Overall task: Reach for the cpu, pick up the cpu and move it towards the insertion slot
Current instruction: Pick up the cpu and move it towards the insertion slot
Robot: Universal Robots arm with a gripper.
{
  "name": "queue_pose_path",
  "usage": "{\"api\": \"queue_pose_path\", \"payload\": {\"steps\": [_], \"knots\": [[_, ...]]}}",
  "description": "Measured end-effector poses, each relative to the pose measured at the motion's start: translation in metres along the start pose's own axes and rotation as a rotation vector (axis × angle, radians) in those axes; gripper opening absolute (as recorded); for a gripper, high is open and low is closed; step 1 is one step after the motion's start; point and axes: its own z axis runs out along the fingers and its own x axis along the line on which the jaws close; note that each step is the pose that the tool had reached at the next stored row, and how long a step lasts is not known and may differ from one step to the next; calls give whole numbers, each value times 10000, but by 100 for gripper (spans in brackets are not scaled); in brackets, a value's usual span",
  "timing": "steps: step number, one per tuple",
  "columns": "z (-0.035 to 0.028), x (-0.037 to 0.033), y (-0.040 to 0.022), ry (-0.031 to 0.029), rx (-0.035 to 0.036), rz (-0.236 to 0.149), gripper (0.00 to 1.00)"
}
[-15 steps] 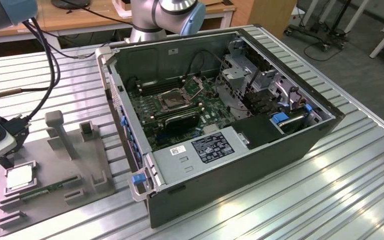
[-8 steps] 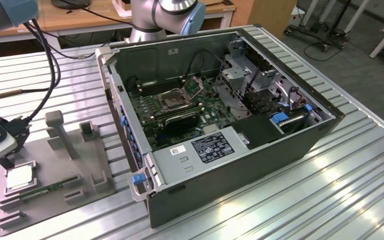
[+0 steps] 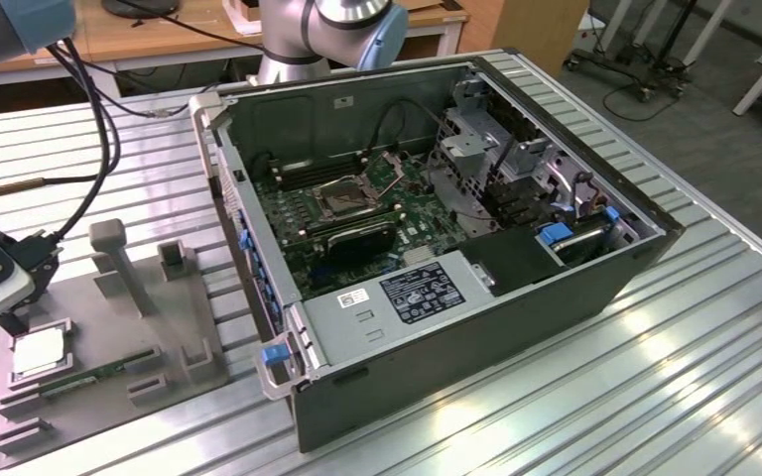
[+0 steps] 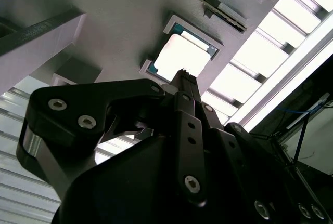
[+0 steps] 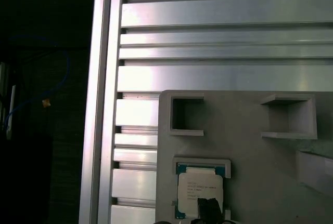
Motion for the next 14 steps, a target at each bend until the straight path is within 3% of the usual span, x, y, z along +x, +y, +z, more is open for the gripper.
{"api": "queue_pose_path", "payload": {"steps": [5, 14], "knots": [[1, 0, 0, -1, -1, 0, 11], [2, 0, 0, 0, -1, 0, 47]]}}
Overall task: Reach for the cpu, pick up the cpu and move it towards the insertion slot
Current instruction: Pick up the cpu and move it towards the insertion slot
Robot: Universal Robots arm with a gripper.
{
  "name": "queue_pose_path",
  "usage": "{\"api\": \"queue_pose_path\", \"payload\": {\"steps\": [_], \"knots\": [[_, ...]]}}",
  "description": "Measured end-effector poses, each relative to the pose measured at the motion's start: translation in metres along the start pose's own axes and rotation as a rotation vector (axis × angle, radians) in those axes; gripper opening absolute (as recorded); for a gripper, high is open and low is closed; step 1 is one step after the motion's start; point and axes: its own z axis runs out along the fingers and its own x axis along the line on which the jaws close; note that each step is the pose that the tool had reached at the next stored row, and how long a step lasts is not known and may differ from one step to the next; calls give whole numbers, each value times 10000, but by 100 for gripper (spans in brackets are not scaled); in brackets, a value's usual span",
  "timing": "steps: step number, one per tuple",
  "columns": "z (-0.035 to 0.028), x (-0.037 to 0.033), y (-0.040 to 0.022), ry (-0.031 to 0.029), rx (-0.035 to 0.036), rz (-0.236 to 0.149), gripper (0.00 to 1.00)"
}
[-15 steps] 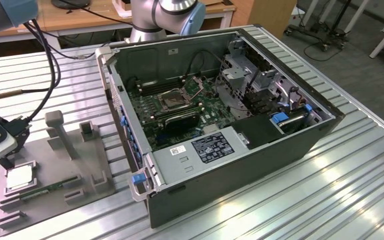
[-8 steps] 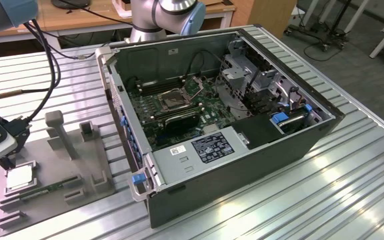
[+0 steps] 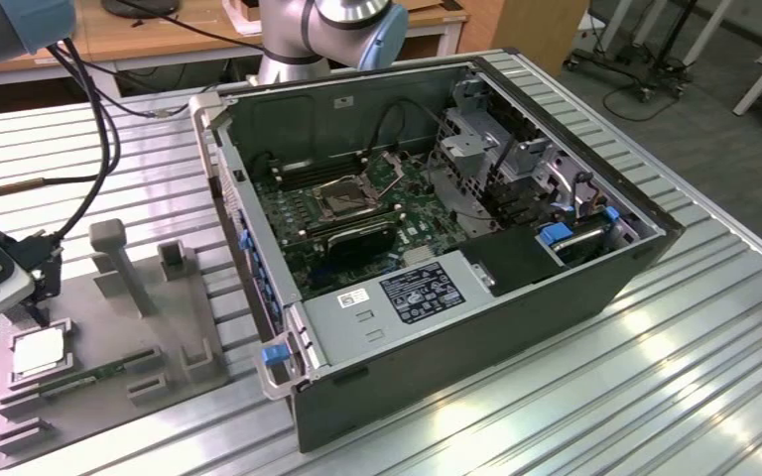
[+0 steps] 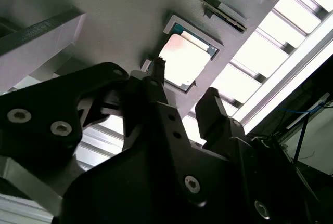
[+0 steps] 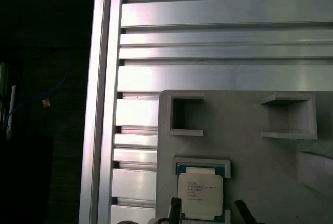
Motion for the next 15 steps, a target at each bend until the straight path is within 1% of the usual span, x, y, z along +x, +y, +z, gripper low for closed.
{"api": "queue_pose_path", "payload": {"steps": [1, 2, 4, 5, 6, 15], "knots": [[0, 0, 0, 0, 0, 0, 53], [0, 0, 0, -1, 0, 0, 53], [1, 0, 0, 0, 0, 0, 64], [1, 0, 0, 0, 0, 0, 64], [1, 0, 0, 0, 0, 0, 71], [2, 0, 0, 0, 0, 0, 71]]}}
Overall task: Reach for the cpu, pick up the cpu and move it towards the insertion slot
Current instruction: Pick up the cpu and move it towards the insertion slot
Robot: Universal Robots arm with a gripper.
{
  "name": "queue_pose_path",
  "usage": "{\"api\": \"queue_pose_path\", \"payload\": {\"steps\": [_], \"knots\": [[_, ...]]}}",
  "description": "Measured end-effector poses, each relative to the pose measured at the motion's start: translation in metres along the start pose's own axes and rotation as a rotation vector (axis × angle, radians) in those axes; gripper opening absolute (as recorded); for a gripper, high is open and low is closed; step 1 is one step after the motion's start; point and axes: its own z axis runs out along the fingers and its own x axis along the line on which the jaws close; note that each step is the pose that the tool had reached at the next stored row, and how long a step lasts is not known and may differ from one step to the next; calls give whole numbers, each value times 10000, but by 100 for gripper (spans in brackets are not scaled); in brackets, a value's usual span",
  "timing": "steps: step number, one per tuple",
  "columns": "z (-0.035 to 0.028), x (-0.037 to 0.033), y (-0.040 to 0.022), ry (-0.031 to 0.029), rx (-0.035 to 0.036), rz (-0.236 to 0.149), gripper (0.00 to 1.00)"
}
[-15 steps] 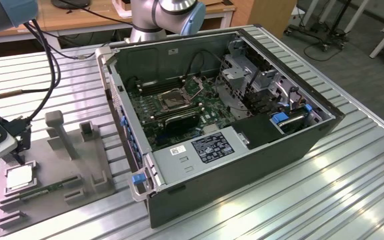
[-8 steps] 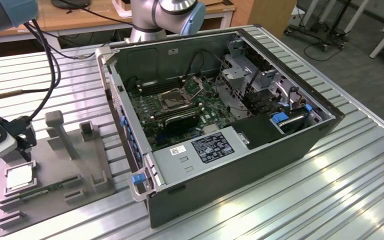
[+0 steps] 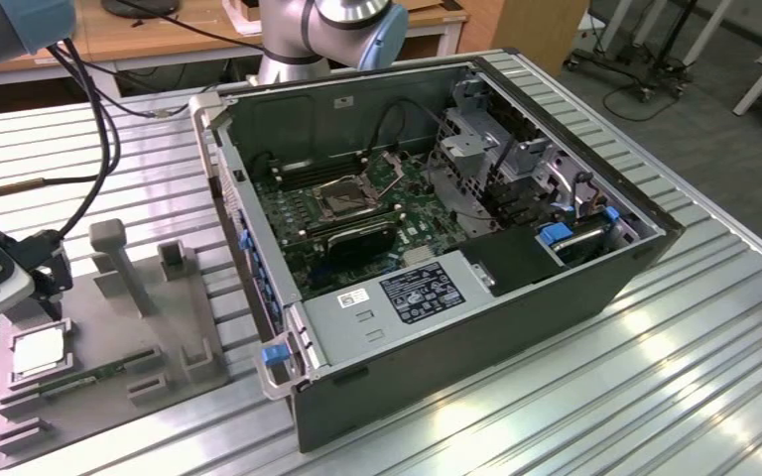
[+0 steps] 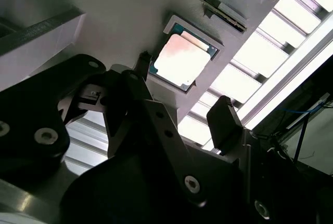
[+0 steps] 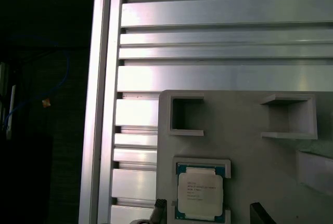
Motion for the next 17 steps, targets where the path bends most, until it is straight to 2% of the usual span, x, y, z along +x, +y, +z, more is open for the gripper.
{"api": "queue_pose_path", "payload": {"steps": [4, 7, 17], "knots": [[3, 0, 0, -1, -1, 0, 71], [29, 0, -1, 0, 0, 0, 71], [179, 0, -7, 0, 0, 0, 71]]}}
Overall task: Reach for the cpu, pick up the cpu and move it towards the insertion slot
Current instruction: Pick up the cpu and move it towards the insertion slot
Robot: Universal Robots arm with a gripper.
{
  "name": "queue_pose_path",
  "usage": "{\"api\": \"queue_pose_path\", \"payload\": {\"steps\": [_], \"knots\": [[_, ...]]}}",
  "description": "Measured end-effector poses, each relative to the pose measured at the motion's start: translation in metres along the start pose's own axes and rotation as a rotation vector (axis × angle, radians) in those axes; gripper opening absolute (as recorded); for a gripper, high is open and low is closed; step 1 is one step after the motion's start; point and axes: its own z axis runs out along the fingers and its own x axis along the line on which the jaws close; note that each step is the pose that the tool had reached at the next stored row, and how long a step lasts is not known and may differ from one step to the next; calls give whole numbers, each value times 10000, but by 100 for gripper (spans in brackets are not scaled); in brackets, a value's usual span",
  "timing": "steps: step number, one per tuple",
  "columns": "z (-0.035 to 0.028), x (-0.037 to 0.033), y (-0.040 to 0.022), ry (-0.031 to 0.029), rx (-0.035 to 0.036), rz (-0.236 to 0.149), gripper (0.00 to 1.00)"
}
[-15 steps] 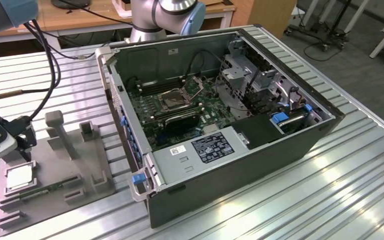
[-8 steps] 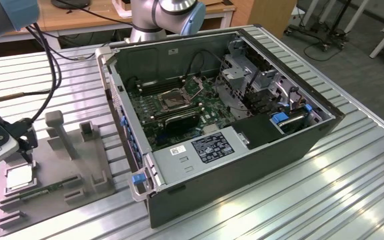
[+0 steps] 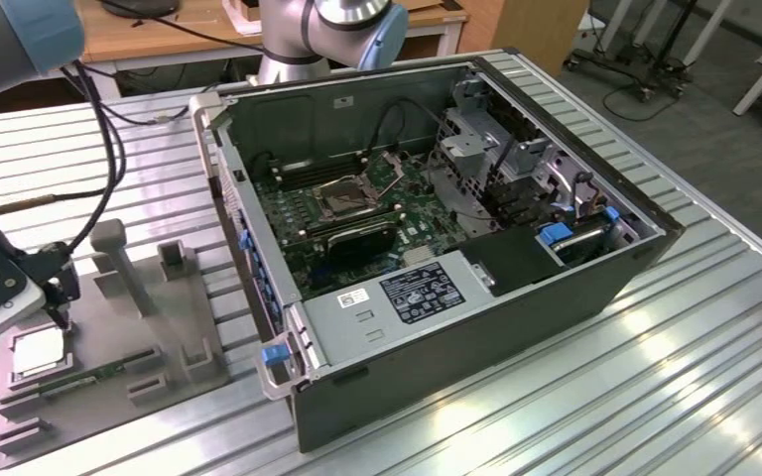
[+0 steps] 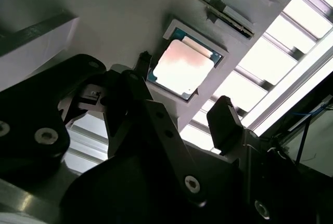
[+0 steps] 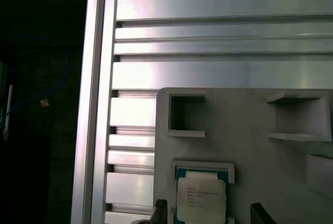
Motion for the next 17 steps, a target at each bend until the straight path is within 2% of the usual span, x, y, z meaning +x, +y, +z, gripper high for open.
{"api": "queue_pose_path", "payload": {"steps": [13, 17], "knots": [[223, 1, -9, 0, 0, 0, 71], [237, 1, -9, 4, 3, 0, 71]]}}
